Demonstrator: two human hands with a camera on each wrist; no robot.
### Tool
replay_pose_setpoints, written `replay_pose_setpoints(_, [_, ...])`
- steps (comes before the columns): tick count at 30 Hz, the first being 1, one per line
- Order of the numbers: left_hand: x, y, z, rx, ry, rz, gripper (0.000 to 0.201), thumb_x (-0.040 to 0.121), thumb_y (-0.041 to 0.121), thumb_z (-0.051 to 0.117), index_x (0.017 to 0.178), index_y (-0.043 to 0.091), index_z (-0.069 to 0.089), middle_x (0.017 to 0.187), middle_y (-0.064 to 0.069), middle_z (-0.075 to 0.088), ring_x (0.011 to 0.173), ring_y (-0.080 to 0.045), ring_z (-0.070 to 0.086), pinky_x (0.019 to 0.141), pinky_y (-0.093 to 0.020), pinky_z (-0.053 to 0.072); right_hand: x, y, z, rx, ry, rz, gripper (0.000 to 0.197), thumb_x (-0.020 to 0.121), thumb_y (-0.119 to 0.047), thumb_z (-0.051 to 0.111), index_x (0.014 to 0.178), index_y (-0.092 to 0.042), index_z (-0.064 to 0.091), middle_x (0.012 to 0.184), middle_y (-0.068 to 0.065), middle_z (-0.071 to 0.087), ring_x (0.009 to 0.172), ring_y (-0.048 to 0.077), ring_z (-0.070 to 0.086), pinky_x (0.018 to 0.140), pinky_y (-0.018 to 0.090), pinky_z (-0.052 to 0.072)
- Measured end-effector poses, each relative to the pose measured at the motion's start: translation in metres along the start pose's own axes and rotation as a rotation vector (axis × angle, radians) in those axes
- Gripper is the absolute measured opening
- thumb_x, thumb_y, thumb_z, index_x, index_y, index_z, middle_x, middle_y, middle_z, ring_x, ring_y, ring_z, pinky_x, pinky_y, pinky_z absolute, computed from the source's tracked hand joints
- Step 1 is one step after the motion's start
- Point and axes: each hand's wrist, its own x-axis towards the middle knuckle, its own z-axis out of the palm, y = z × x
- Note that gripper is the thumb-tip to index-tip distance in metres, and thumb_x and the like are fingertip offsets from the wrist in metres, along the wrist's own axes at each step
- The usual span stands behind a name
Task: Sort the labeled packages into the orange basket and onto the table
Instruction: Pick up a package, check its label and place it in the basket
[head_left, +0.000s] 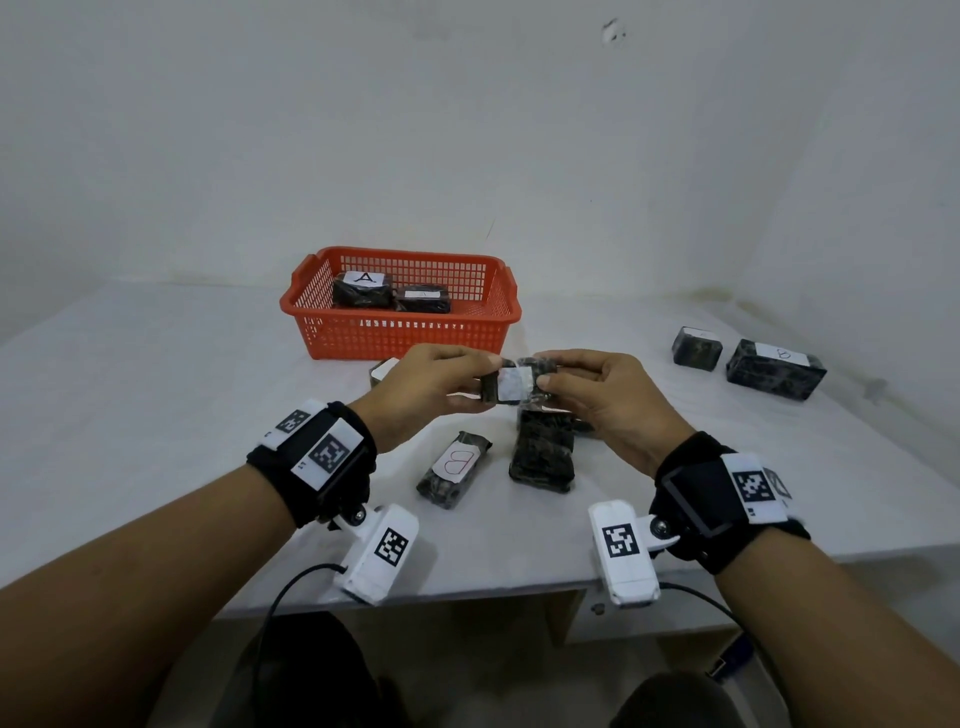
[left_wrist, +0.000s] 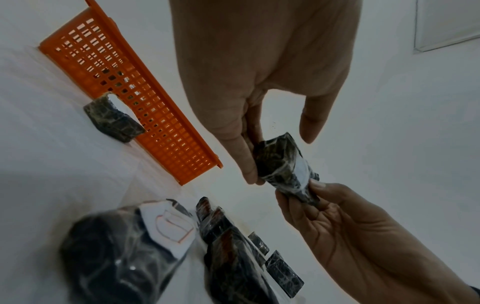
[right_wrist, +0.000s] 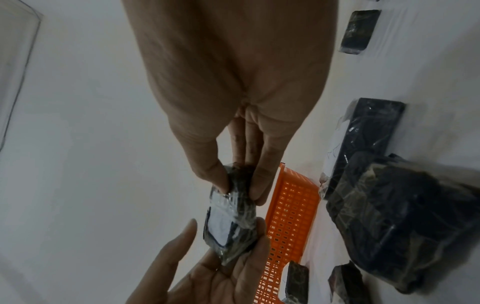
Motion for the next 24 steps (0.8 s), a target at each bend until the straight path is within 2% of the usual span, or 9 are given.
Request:
replay_pose_setpoints(5, [0.0023, 0.0007, -0.0021, 0.078, 0.076, 0.018, 0.021, 0.1, 0.003, 0.061, 0.116, -0.005, 0.072, 0.113, -0.021, 0.076, 0.098, -0.025, 0.075, 0.083, -0.031, 0.064, -0.0008, -0.0043, 0.0018, 0.012, -0.042, -0.009, 0.02, 0.093, 0.006, 0.066, 0.11, -0.001, 0.073, 0.106, 0.016, 0.078, 0.096, 0.023, 0.077, 0.081, 0.026, 0.061])
replay_pose_setpoints(10, [0.0012, 0.0026, -0.002, 0.053, -0.024, -0.007, 0.027, 0.097, 0.01, 0.068, 0.122, 0.0, 0.071, 0.117, -0.016, 0.076, 0.102, -0.022, 0.074, 0.09, -0.033, 0.062, 0.0004, -0.0048, -0.0014, -0.091, 0.021, -0.064, 0.018, 0.092, 0.004, 0.069, 0.105, -0.007, 0.076, 0.098, 0.012, 0.081, 0.092, 0.023, 0.078, 0.077, 0.022, 0.06])
replay_pose_setpoints(12, [0.0019, 0.0021, -0.0025, 0.08, -0.005, 0.0, 0.029, 0.094, 0.006, 0.072, 0.122, 0.0, 0.071, 0.117, -0.017, 0.076, 0.107, -0.026, 0.074, 0.094, -0.037, 0.061, -0.0003, -0.0051, -0.0014, -0.084, 0.018, -0.069, 0.019, 0.092, 0.003, 0.069, 0.108, -0.006, 0.076, 0.101, 0.013, 0.08, 0.096, 0.025, 0.077, 0.08, 0.026, 0.061])
replay_pose_setpoints(14, [0.0035, 0.0014, -0.0037, 0.1, 0.019, 0.007, 0.031, 0.091, 0.002, 0.073, 0.122, 0.0, 0.07, 0.119, -0.018, 0.075, 0.112, -0.033, 0.072, 0.098, -0.042, 0.06, -0.0008, -0.0052, -0.0012, -0.029, -0.007, -0.07, 0.023, 0.093, 0.001, 0.068, 0.115, -0.003, 0.073, 0.107, 0.016, 0.079, 0.101, 0.027, 0.076, 0.089, 0.033, 0.062])
replay_pose_setpoints(16, [0.0045, 0.0002, -0.0064, 0.097, 0.023, 0.009, 0.034, 0.09, -0.003, 0.073, 0.124, 0.001, 0.068, 0.121, -0.02, 0.074, 0.115, -0.036, 0.071, 0.099, -0.044, 0.059, -0.0019, -0.0062, -0.0008, 0.055, -0.025, -0.064, 0.024, 0.097, -0.003, 0.065, 0.12, 0.0, 0.071, 0.114, 0.019, 0.076, 0.1, 0.026, 0.075, 0.095, 0.037, 0.06])
replay_pose_setpoints(20, [0.0044, -0.0005, -0.0076, 0.163, 0.016, 0.05, 0.039, 0.089, -0.01, 0.071, 0.124, 0.005, 0.066, 0.119, -0.013, 0.075, 0.114, -0.03, 0.071, 0.096, -0.032, 0.059, -0.0019, -0.0094, -0.0016, 0.091, -0.015, -0.088, 0.017, 0.096, 0.005, 0.06, 0.108, 0.002, 0.072, 0.108, 0.023, 0.074, 0.095, 0.026, 0.072, 0.093, 0.034, 0.058])
replay_pose_setpoints(22, [0.0044, 0.0001, -0.0075, 0.203, 0.032, 0.072, 0.039, 0.089, -0.008, 0.073, 0.122, 0.01, 0.067, 0.12, -0.009, 0.074, 0.116, -0.026, 0.07, 0.098, -0.033, 0.058, -0.0019, -0.01, 0.0001, 0.051, -0.031, -0.087, 0.019, 0.093, 0.008, 0.063, 0.105, -0.003, 0.073, 0.107, 0.02, 0.074, 0.097, 0.027, 0.072, 0.094, 0.034, 0.058])
replay_pose_setpoints(24, [0.0046, 0.0004, -0.0083, 0.214, 0.042, 0.09, 0.04, 0.088, -0.008, 0.073, 0.122, 0.013, 0.067, 0.121, -0.009, 0.072, 0.117, -0.026, 0.069, 0.102, -0.037, 0.057, -0.0016, -0.0106, 0.0025, 0.068, -0.061, -0.039, 0.019, 0.091, 0.002, 0.068, 0.109, -0.004, 0.072, 0.111, 0.02, 0.074, 0.102, 0.03, 0.07, 0.101, 0.039, 0.056])
